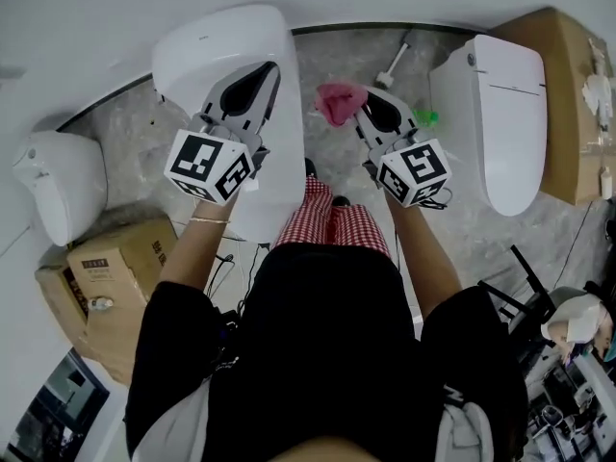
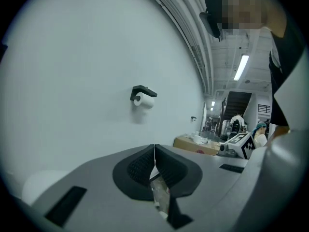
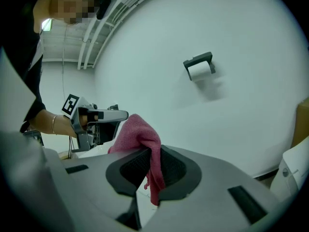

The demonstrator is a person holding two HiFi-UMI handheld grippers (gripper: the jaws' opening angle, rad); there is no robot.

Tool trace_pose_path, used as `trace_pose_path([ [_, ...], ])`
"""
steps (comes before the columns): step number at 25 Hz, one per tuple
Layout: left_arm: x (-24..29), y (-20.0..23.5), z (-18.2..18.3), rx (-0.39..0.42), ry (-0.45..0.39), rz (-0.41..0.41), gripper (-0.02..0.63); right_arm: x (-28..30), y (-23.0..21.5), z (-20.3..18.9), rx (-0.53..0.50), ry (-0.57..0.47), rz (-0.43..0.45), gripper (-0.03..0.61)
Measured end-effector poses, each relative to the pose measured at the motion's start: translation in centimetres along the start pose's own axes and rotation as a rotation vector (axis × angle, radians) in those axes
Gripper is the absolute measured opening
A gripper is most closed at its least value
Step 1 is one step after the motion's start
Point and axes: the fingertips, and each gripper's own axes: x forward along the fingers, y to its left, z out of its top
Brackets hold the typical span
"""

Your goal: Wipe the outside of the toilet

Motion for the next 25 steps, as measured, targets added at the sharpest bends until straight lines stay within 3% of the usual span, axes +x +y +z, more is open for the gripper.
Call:
trace_pose_path([
  [3,0.5,2.0,-1.8,-0.025,0.004,0.027,0.011,2.7,-0.6,-2.4,0.007,0.026,-0.004,0.060],
  [11,2.0,8.0,-7.6,-0.223,-0.041,0.212,0.011,10.9,-4.3,-8.9,0.029,0.091,0.022,0.060],
  [14,3.3,9.0,-9.1,-0.236,-0.049,0.258,0.011,13.6,-5.9,-11.7,0.039,0.102,0.034,0.060],
  [18,4.6,10.0,-11.6,-0.196,-0.012,0.269,0.011,16.9,-6.4,-14.6,0.044,0.126,0.054,0.060],
  [25,5.8,11.5,-15.5,-0.277,0.024,0.302,0.011,21.3,-6.3,-17.2,-0.015,0.171,0.118,0.060],
])
